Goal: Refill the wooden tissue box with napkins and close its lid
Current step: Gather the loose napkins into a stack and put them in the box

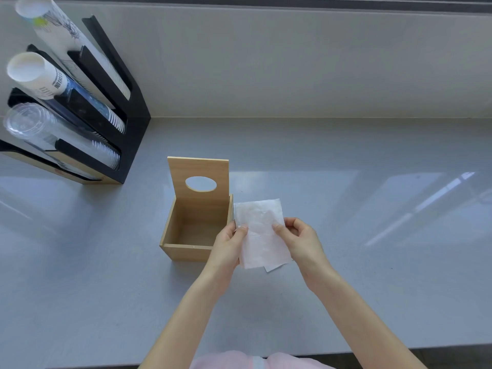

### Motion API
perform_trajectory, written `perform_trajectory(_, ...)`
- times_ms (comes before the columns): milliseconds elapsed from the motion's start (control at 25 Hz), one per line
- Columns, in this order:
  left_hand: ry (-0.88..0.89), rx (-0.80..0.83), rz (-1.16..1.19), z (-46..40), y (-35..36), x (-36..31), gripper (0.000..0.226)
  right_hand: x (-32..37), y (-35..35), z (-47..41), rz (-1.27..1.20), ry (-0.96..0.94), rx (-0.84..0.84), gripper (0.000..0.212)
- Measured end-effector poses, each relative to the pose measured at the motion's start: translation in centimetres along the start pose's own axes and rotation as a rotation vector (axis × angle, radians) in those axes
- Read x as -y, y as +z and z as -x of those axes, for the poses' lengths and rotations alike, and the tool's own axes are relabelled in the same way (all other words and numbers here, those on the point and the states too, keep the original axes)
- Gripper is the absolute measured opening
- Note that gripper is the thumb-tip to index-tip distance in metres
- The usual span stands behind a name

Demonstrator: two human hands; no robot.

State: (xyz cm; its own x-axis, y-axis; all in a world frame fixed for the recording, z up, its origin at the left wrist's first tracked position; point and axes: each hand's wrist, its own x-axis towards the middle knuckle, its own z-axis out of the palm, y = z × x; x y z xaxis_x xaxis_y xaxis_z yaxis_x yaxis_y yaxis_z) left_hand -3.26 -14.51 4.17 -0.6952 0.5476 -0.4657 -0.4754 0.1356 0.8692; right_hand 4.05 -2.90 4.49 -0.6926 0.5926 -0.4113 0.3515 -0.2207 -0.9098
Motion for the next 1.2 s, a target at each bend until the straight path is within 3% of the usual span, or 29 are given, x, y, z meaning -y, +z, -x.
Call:
perform_trajectory(160, -0.006, -0.007, 0.036, -0.1, 0.0, -0.3, 0.027, 0.2, -1.8, -2.7, 0.047, 0.030, -0.042, 0.013)
perform_trajectory(240, -0.004, -0.011, 0.045, -0.1, -0.2, -0.4, 0.027, -0.7, -2.7, -4.1, 0.299, 0.054, -0.071, 0.012)
perform_trajectory(360, 0.009, -0.020, 0.064, -0.1, -0.7, -0.7, 0.027, -2.5, -3.1, -5.6, 0.826, 0.092, -0.026, 0.036)
perform_trajectory(480, 0.021, -0.027, 0.097, -0.2, -0.9, -0.9, 0.027, -2.9, -2.2, -6.1, 1.010, 0.067, -0.009, 0.047)
perform_trajectory(640, 0.008, -0.035, 0.111, -0.2, -0.8, -0.9, 0.027, -3.2, -1.3, -6.3, 1.132, 0.053, -0.026, 0.036)
perform_trajectory(760, 0.009, -0.036, 0.133, -0.2, -0.8, -1.0, 0.026, -3.7, -0.8, -6.2, 1.093, 0.046, -0.016, 0.014)
perform_trajectory(880, 0.015, -0.024, 0.136, -0.3, -0.9, -0.9, 0.026, -3.5, -1.2, -6.3, 0.917, 0.052, -0.019, 0.021)
perform_trajectory(1000, 0.021, -0.011, 0.130, -0.3, -0.9, -0.9, 0.027, -2.4, -2.2, -5.6, 0.602, 0.025, -0.049, 0.005)
perform_trajectory(1200, 0.011, -0.016, 0.119, -0.4, -0.9, -1.0, 0.026, 0.6, -4.1, -4.4, 0.274, -0.100, -0.149, 0.005)
